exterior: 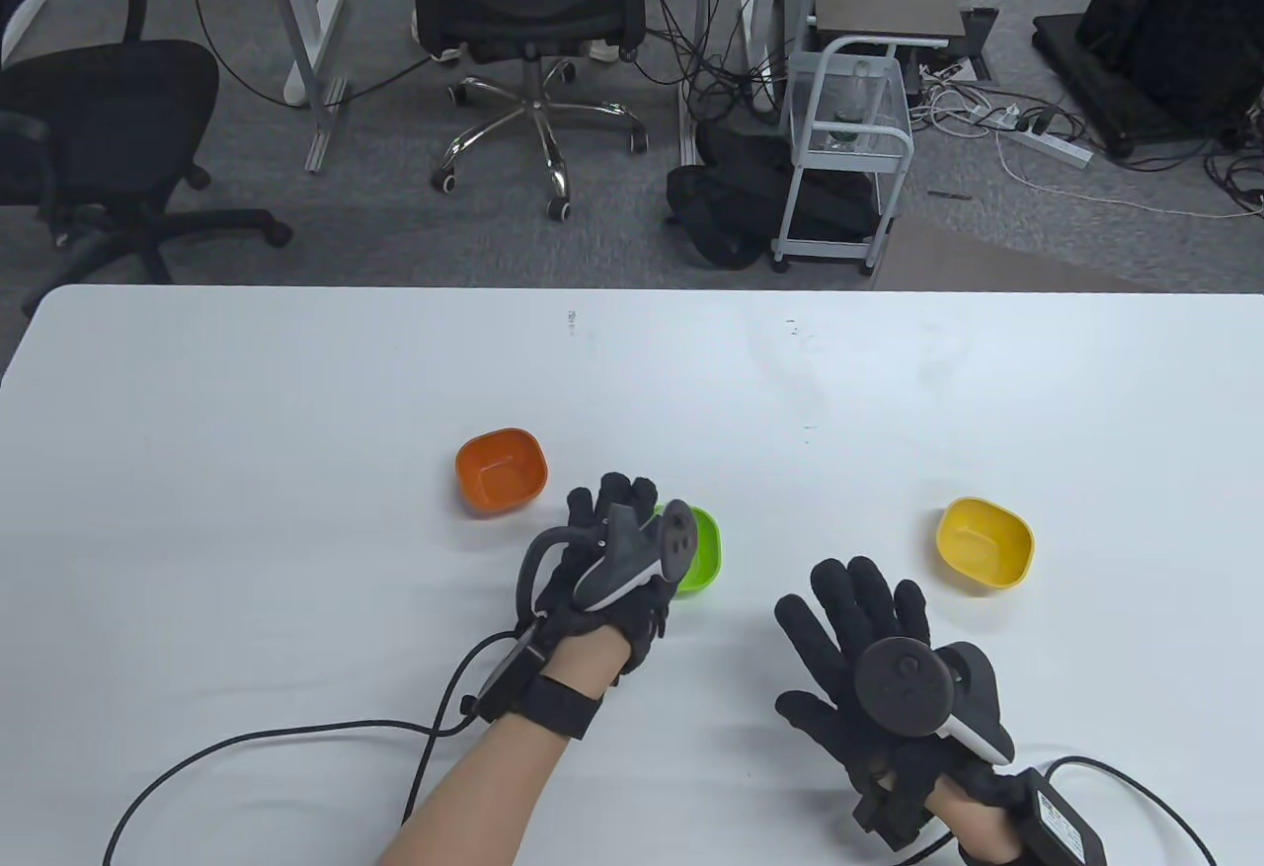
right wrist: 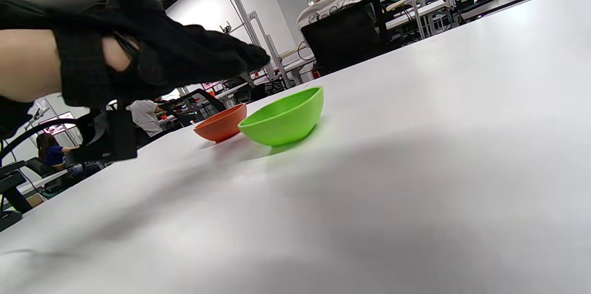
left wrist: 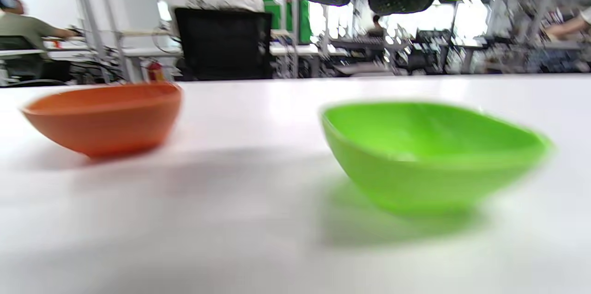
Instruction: Nest small dish into small dish
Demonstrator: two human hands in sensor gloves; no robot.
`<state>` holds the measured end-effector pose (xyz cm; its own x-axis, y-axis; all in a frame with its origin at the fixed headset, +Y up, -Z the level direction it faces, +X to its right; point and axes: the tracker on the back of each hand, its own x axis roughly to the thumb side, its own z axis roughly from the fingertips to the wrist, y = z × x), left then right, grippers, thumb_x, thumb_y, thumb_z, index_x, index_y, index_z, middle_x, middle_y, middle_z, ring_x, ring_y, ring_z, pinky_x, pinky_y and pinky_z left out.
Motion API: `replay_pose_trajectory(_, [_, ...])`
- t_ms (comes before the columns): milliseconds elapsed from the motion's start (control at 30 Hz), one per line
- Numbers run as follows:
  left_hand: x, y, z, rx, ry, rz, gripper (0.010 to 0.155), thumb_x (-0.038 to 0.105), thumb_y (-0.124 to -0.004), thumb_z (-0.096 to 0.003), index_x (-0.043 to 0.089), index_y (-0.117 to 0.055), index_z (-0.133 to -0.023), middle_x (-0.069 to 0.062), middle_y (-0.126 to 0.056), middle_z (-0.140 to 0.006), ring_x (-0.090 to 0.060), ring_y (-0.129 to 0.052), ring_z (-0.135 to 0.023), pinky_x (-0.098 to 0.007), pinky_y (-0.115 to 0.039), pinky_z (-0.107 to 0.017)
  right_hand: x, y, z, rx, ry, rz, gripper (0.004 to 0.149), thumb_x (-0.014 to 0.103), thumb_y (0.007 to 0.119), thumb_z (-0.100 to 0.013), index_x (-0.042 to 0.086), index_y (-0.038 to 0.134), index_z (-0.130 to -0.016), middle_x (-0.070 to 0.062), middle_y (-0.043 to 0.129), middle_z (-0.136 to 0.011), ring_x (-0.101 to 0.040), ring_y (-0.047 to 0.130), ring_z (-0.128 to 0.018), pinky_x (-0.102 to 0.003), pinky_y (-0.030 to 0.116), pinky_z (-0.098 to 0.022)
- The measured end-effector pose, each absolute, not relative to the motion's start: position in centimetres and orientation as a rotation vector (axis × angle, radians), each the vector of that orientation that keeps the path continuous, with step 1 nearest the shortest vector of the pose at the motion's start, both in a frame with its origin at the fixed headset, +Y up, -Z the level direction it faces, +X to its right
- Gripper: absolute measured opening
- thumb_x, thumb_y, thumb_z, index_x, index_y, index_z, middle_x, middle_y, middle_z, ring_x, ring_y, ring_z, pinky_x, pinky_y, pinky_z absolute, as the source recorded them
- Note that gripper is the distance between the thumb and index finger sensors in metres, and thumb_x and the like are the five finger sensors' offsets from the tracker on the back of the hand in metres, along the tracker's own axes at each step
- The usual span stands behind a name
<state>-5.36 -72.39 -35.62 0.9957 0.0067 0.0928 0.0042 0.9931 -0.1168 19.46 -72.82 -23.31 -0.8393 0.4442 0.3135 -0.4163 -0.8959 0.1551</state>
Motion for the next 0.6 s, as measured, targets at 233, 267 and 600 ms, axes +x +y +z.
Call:
replay_pose_trajectory(233, [-13.3,-71.6,-38.5,-0.034,0.104,0.099,0.063,0.064,-0.064,-0.0357,0.053,-0.045,-0.095,0.018,-0.035,-0.117,-0.017,-0.027,-0.115,-0.052,-0.028,-0.082,19.4,-72.8,-23.3,0.486,0.106,2.639,0.076,0.06,0.07,-0.029,0.05,0.024,-0.09,0.009,-0.004,-0.105,-0.032,-0.006,-0.102,-0.061,-0.006,-0.067])
replay_pose_trajectory(267, [-14.6,-72.1,-38.9,-0.034,0.135,0.113,0.064,0.064,-0.064,-0.0356,0.053,-0.043,-0.095,0.018,-0.033,-0.117,-0.017,-0.024,-0.115,-0.052,-0.025,-0.082,19.4,-72.8,-23.3,0.487,0.108,2.64,0.076,0.06,0.07,-0.029,0.05,0.025,-0.09,0.01,-0.004,-0.105,-0.032,-0.006,-0.102,-0.061,-0.006,-0.067])
replay_pose_trajectory(600, [-19.6,-77.4,-40.1,-0.207,0.255,0.126,0.068,0.066,-0.064,-0.0346,0.056,-0.035,-0.096,0.018,-0.02,-0.117,-0.017,-0.013,-0.114,-0.053,-0.016,-0.081,19.3,-72.9,-23.2,0.485,0.126,2.644,0.077,0.06,0.07,-0.029,0.049,0.025,-0.09,0.009,-0.004,-0.105,-0.032,-0.006,-0.102,-0.061,-0.006,-0.067])
